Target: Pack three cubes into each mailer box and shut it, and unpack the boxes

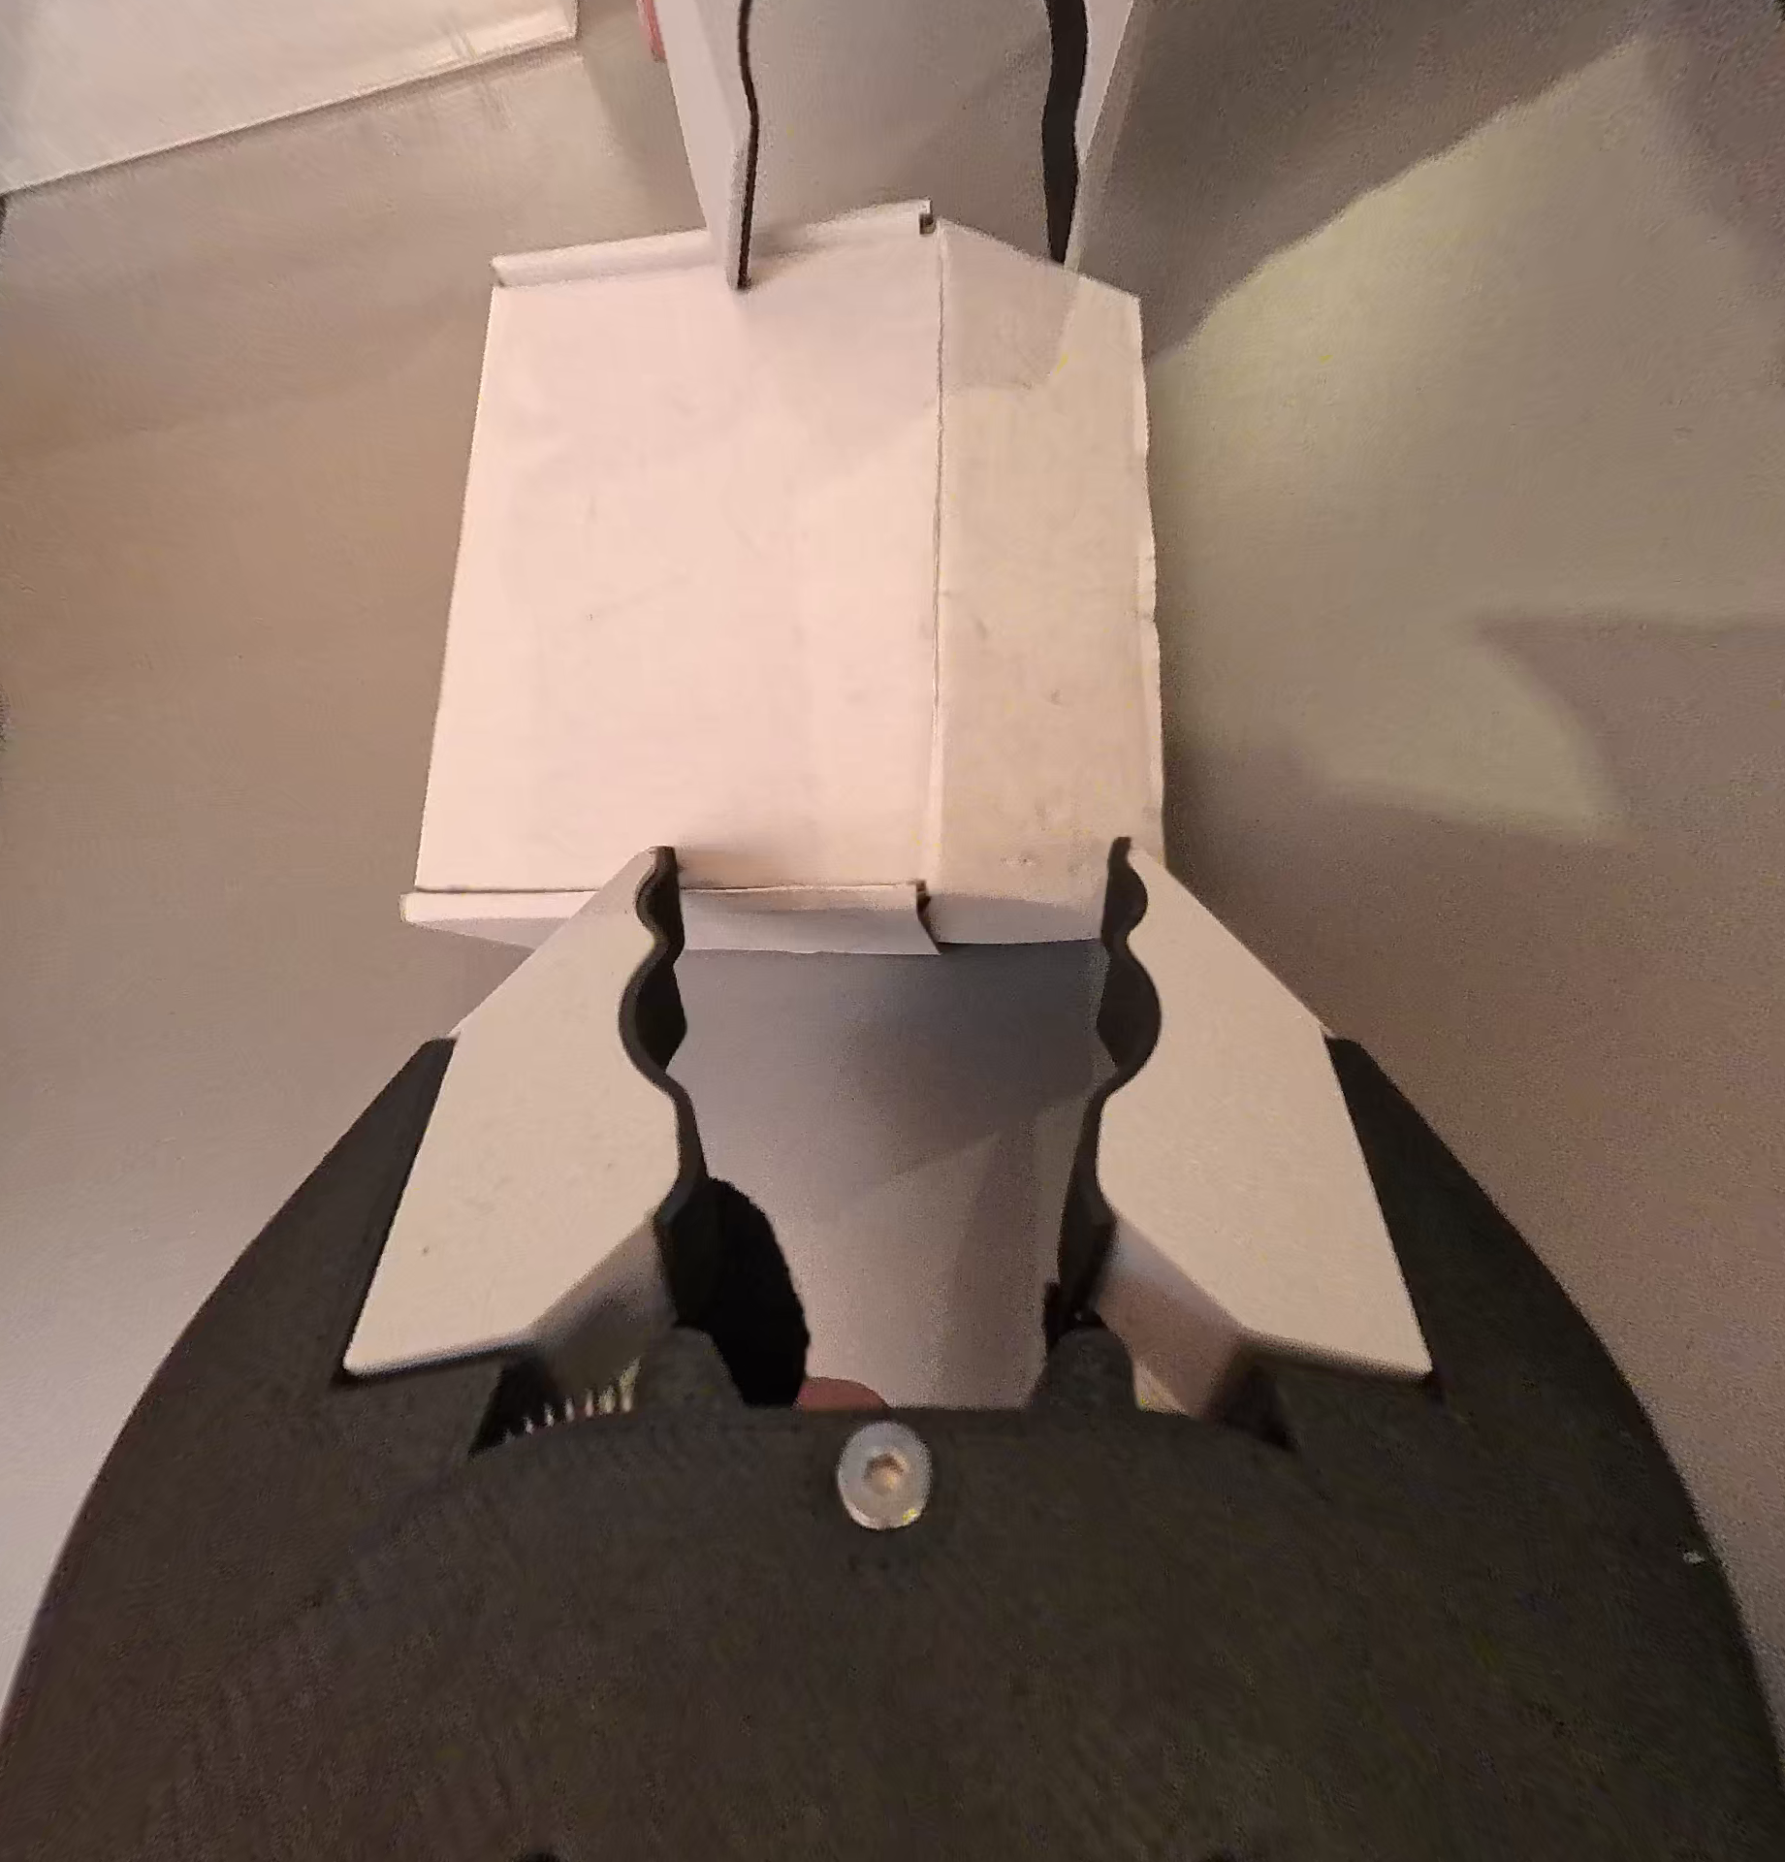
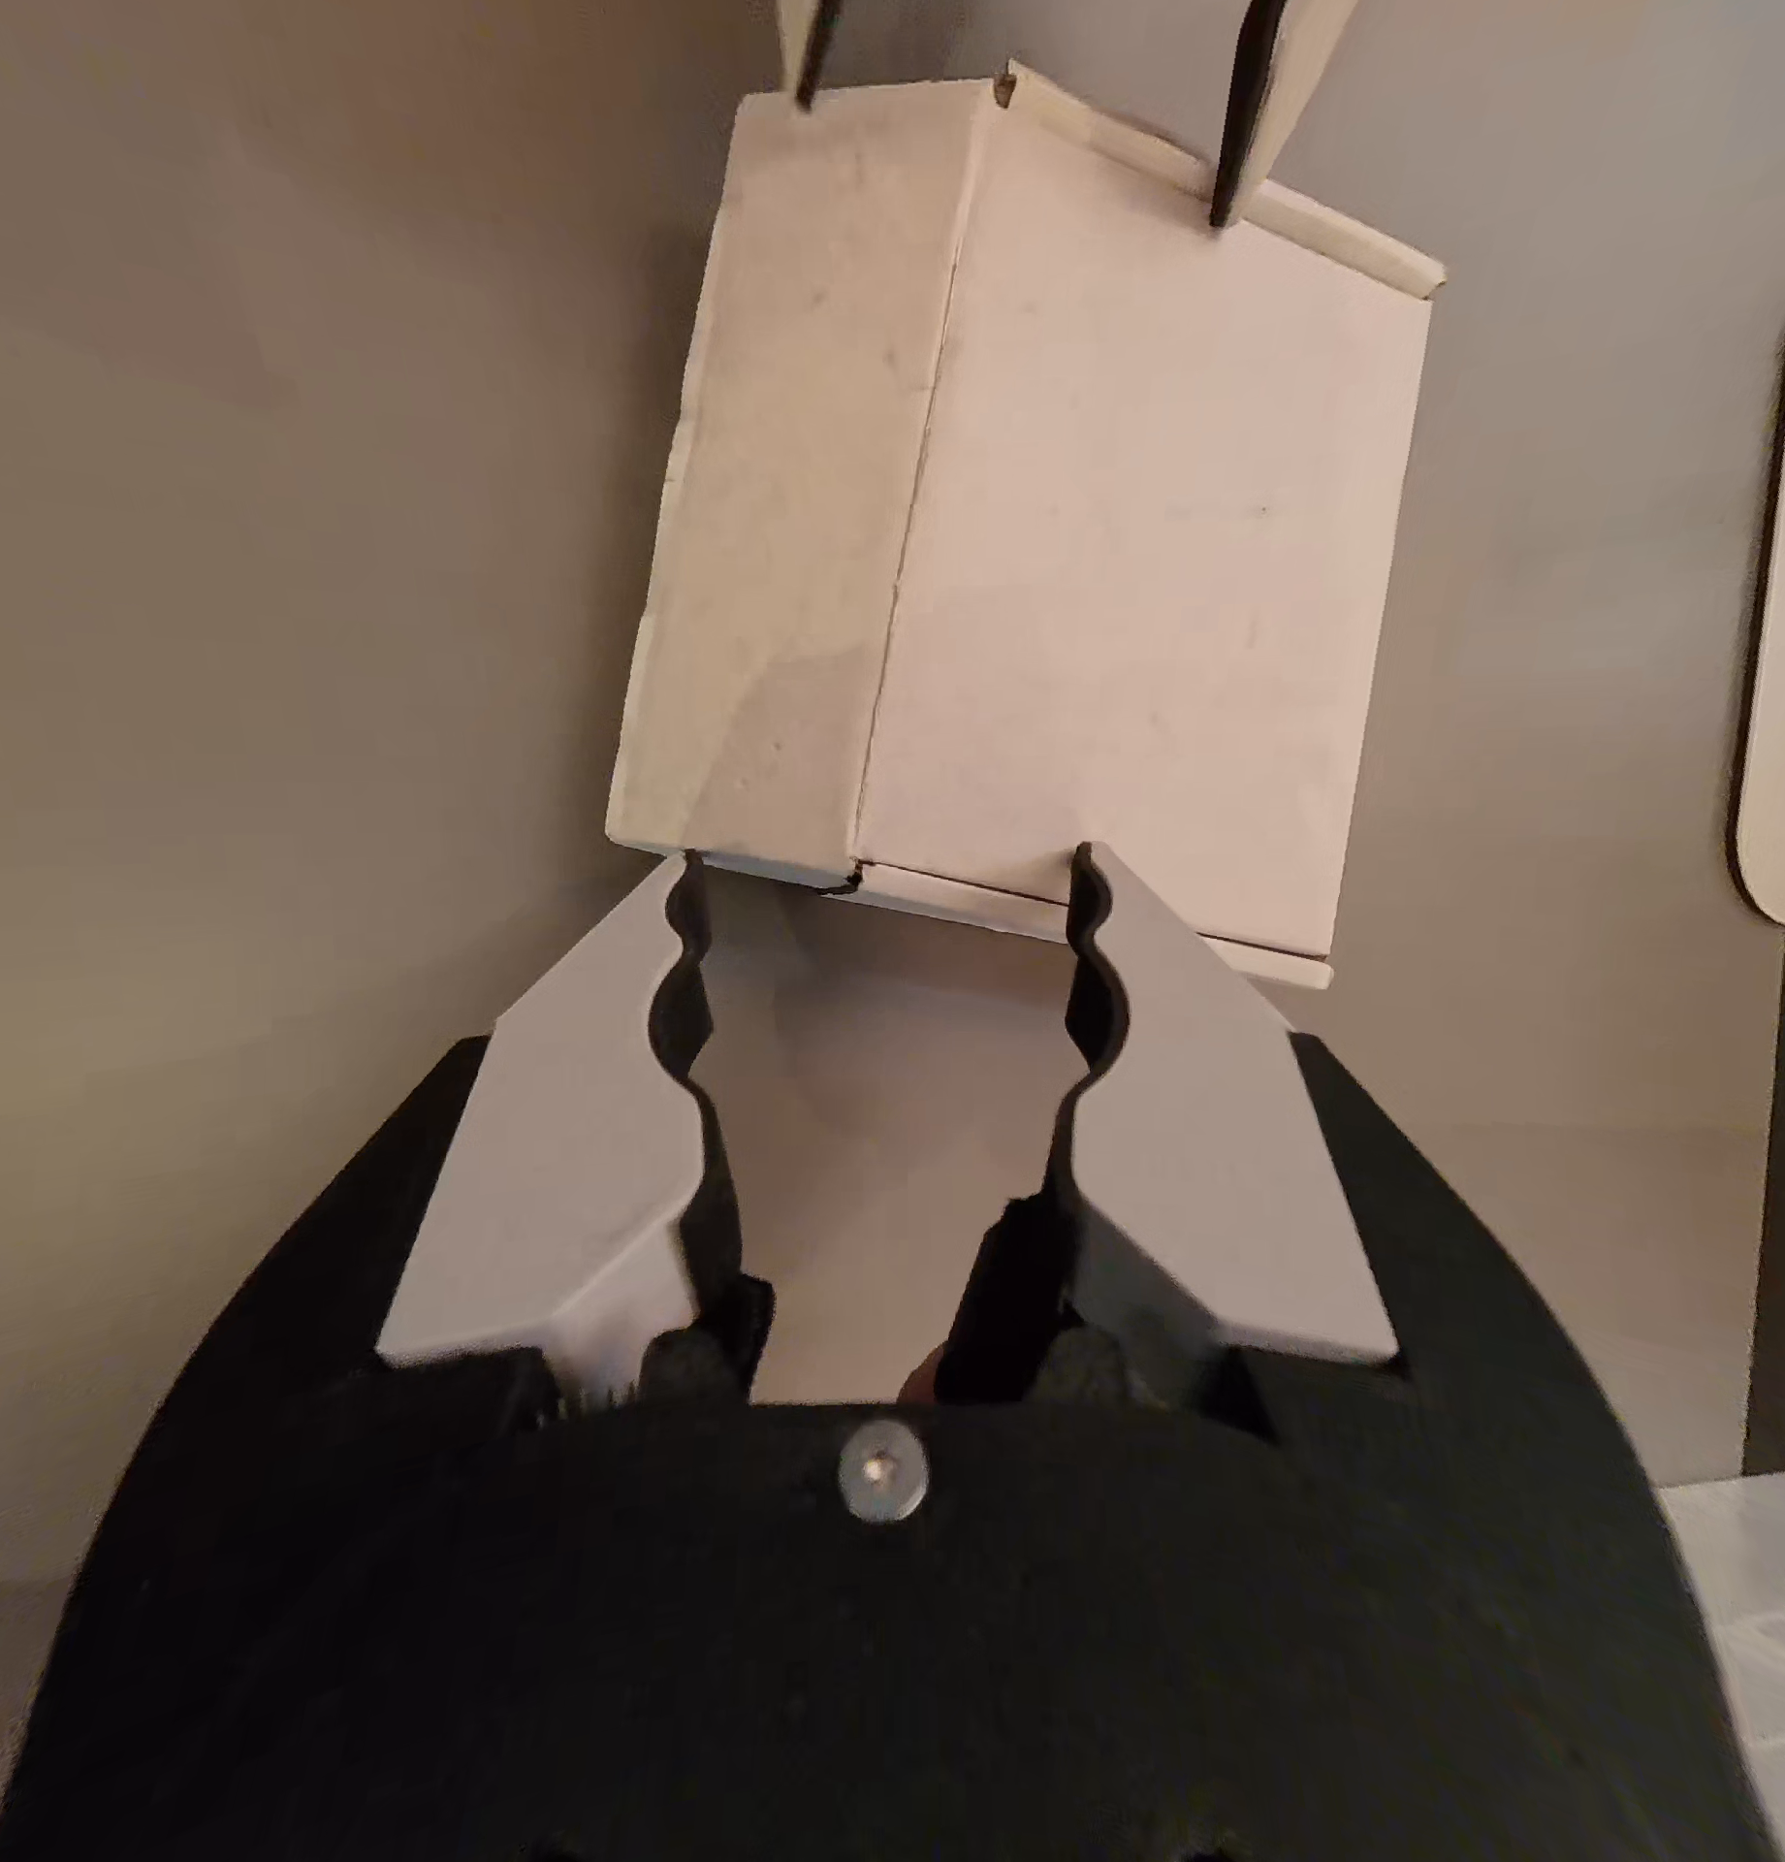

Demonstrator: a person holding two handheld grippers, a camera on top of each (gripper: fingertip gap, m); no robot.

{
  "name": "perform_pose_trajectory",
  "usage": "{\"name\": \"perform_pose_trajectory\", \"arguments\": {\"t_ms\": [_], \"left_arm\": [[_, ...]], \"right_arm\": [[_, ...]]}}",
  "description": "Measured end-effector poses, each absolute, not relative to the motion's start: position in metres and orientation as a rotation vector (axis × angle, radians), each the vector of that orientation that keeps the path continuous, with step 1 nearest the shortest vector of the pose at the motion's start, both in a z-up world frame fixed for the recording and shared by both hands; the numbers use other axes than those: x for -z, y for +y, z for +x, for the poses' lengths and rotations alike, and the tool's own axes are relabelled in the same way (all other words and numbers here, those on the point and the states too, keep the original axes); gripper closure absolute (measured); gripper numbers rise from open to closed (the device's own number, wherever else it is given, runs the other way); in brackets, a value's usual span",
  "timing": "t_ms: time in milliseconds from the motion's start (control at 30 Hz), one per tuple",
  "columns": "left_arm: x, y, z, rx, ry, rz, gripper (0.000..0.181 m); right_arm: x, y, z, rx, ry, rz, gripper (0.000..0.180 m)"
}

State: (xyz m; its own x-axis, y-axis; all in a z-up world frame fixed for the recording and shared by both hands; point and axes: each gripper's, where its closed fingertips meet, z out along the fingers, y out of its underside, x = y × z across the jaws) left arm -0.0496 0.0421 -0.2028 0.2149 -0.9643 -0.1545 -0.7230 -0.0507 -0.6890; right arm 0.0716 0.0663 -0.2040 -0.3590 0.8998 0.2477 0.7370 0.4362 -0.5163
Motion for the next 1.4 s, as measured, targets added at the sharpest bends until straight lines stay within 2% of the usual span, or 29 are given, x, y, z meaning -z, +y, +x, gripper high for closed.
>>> {"name": "perform_pose_trajectory", "arguments": {"t_ms": [167, 300, 533, 800, 833, 900, 1033, 1233, 1300, 1400], "left_arm": [[0.210, 0.046, -0.050, 0.261, 1.589, -1.790, 0.098], [0.212, 0.051, -0.050, 0.171, 1.572, -1.748, 0.102], [0.213, 0.062, -0.052, -0.059, 1.545, -1.618, 0.119], [0.213, 0.062, -0.052, -0.073, 1.546, -1.603, 0.121], [0.214, 0.062, -0.052, -0.079, 1.553, -1.607, 0.121], [0.214, 0.063, -0.051, -0.085, 1.552, -1.614, 0.120], [0.213, 0.063, -0.048, -0.062, 1.526, -1.617, 0.120], [0.212, 0.063, -0.042, -0.023, 1.475, -1.603, 0.122], [0.211, 0.063, -0.039, 0.010, 1.452, -1.593, 0.123], [0.210, 0.064, -0.038, -0.008, 1.463, -1.574, 0.125]], "right_arm": [[0.203, 0.064, 0.071, -0.482, -2.181, -1.423, 0.108], [0.202, 0.071, 0.068, -0.398, -2.154, -1.424, 0.121], [0.205, 0.077, 0.066, -0.137, -2.098, -1.325, 0.132], [0.205, 0.075, 0.066, -0.091, -2.078, -1.331, 0.134], [0.203, 0.075, 0.065, -0.124, -2.070, -1.364, 0.132], [0.190, 0.076, 0.057, -0.216, -2.001, -1.457, 0.084], [0.178, 0.084, 0.031, -0.219, -1.987, -1.521, 0.071], [0.220, 0.105, 0.002, -0.010, -2.183, -1.598, 0.061], [0.220, 0.113, -0.006, 0.032, -2.197, -1.595, 0.065], [0.222, 0.118, -0.012, 0.057, -2.231, -1.572, 0.062]]}}
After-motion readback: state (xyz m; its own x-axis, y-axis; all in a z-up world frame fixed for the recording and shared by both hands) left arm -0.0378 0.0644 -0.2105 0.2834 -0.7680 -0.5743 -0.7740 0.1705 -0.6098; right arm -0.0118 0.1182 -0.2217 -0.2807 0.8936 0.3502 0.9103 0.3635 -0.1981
